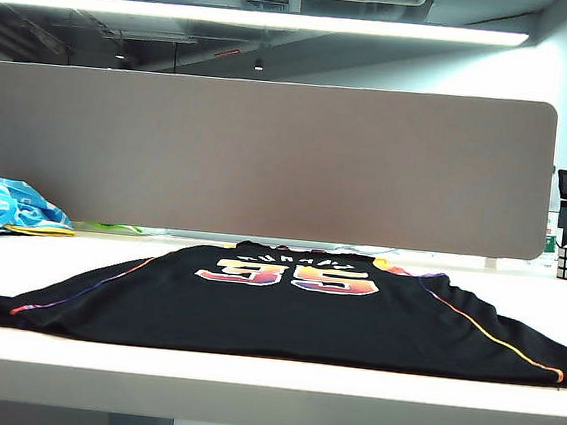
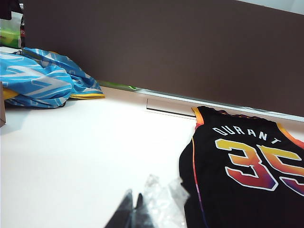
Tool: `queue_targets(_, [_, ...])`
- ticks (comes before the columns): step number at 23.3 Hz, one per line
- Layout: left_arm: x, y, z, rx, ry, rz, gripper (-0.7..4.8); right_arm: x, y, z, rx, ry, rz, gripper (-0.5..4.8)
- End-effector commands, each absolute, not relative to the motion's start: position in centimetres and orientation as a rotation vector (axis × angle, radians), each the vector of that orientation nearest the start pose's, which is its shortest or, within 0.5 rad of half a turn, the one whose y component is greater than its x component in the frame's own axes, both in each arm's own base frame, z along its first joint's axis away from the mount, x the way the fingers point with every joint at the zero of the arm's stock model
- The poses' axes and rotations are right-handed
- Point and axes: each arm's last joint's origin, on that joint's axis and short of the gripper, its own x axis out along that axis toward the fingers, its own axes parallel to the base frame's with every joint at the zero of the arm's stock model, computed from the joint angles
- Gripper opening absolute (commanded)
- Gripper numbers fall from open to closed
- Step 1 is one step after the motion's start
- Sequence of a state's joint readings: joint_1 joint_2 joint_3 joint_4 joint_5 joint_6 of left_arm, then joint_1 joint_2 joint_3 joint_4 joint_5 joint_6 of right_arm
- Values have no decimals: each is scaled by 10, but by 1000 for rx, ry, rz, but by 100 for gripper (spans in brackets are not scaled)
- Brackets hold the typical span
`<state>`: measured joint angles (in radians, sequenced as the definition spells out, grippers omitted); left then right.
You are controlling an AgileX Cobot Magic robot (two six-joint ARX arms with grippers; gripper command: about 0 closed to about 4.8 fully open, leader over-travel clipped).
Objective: Fold the bottom side of the basketball jersey horizontally towards the center, about one-third of the way, and then fold the bottom of the basketball jersey up towards the top, creating a neat rectangle.
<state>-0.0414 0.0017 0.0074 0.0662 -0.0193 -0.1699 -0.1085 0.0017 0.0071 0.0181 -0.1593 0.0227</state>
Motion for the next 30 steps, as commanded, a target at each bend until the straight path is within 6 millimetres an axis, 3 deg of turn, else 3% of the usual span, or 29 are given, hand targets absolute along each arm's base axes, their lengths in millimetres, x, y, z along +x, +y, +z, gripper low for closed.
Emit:
queue_targets(1, [97,-3,174,-171,-80,-26,-6,97,-6,168,21,-37,50,-1])
queue_targets(11, [97,-4,174,-200,-79,-36,-6,97,-6,168,29,-37,53,-1])
queue_targets(19, [97,-7,176,-503,73,-119,-6,98,-1,169,318,35,197,-4])
queue_targets(24, [109,-8,196,-506,170,-121,-6,106,-2,192,354,138,169,-5])
queue_targets(30, [147,-12,214,-443,387,-185,-6,139,-5,221,337,380,148,-4])
